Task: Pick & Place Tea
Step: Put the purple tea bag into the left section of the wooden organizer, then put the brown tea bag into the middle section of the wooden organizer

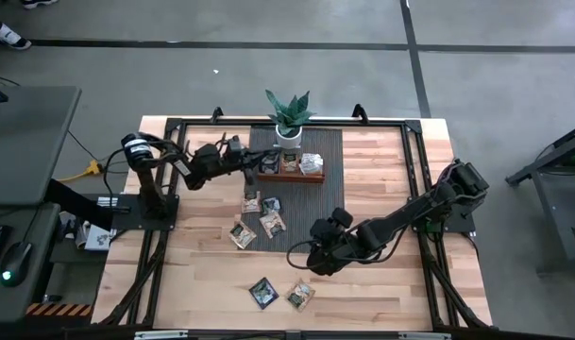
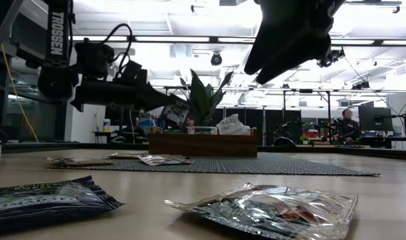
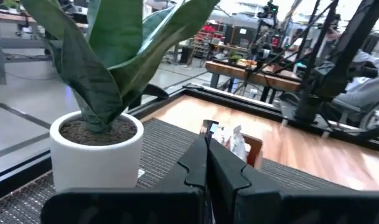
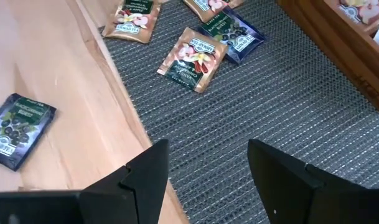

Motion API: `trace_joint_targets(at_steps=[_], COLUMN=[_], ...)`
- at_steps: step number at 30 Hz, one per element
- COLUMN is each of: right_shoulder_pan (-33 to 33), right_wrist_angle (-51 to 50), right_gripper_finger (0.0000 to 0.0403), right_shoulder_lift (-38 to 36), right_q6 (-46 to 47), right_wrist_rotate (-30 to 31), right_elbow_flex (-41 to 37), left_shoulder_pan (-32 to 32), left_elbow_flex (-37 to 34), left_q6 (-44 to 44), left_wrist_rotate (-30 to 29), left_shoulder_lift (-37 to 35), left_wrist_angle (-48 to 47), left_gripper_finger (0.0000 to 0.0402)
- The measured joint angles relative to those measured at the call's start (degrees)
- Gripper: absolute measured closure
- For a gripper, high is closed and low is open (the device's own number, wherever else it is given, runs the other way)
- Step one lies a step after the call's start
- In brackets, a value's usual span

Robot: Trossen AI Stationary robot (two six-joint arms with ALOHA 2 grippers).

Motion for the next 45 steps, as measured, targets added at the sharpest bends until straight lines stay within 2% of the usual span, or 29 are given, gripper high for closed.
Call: trace_joint_targets(at_steps=[6,13,30,34,41,45], right_shoulder_pan=[0.0,0.0,0.0,0.0,0.0,0.0], right_wrist_angle=[0.3,0.3,0.4,0.5,0.9,0.9], right_gripper_finger=[0.0191,0.0192,0.0194,0.0194,0.0194,0.0194], right_shoulder_lift=[0.0,0.0,0.0,0.0,0.0,0.0], right_q6=[-0.3,-0.7,-1.1,-1.0,-0.9,-0.9], right_wrist_rotate=[-0.5,-1.1,-1.2,-1.4,-1.7,-1.7], right_elbow_flex=[0.0,0.0,0.0,0.0,0.0,0.0], left_shoulder_pan=[0.0,0.0,0.0,0.0,0.0,0.0], left_elbow_flex=[2.2,2.4,2.3,2.3,2.3,2.3], left_q6=[-1.1,-1.7,-1.9,-1.5,-1.5,-1.5], left_wrist_rotate=[-0.2,-3.2,-3.0,-3.0,-2.7,-1.7], left_shoulder_lift=[2.1,2.1,2.1,2.1,2.1,2.1], left_wrist_angle=[-1.7,-3.9,-6.6,-6.6,-6.6,-6.6], left_gripper_finger=[0.0401,0.0401,0.0397,0.0368,0.0278,0.0242])
